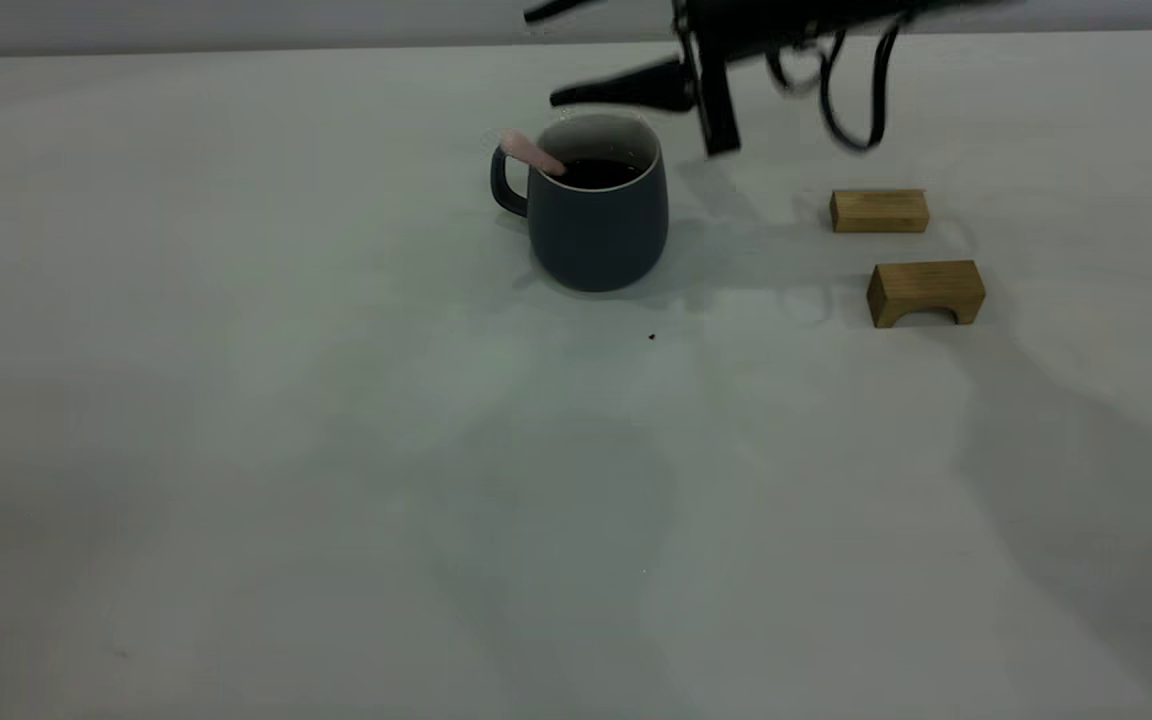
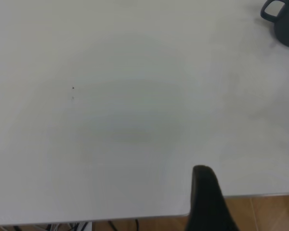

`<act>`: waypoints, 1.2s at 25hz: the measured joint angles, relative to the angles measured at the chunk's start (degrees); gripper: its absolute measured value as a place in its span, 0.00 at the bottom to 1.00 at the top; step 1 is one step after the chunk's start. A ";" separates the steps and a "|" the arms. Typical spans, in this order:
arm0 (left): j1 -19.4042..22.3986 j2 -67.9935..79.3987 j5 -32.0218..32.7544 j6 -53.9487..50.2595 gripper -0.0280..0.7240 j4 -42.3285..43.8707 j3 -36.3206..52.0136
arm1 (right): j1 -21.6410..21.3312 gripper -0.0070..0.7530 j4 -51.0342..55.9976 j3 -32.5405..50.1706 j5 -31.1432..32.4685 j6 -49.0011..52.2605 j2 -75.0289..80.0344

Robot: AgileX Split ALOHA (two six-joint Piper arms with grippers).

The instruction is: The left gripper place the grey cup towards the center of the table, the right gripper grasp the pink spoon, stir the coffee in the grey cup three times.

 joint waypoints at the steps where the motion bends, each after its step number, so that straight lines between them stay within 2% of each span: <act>1: 0.00 0.00 0.00 0.00 0.73 0.00 0.00 | 0.00 0.61 -2.19 0.00 0.06 -1.59 -1.62; 8: 0.00 0.00 0.00 0.00 0.73 0.00 0.00 | 1.64 0.40 -18.15 0.00 -1.99 -12.36 -16.27; 12: 0.00 0.00 0.00 0.00 0.73 0.00 0.00 | 3.17 0.30 -31.49 0.00 -1.42 -17.64 -26.95; 16: 0.00 0.00 0.00 0.00 0.73 0.00 0.00 | 3.49 0.27 -45.91 0.00 3.56 -5.70 -38.58; 22: 0.00 0.00 0.00 0.00 0.73 0.00 0.00 | 3.49 0.27 -70.17 0.08 5.13 23.93 -52.11; 24: 0.00 0.00 0.00 0.00 0.73 0.00 0.00 | 3.49 0.27 -77.57 1.00 5.13 30.69 -54.85; 26: 0.00 0.00 0.00 0.00 0.73 0.00 0.00 | 3.43 0.27 -82.84 3.59 5.13 33.53 -57.87; 30: 0.00 0.00 0.00 0.00 0.73 0.00 0.00 | 3.43 0.27 -88.80 14.09 5.13 34.10 -66.71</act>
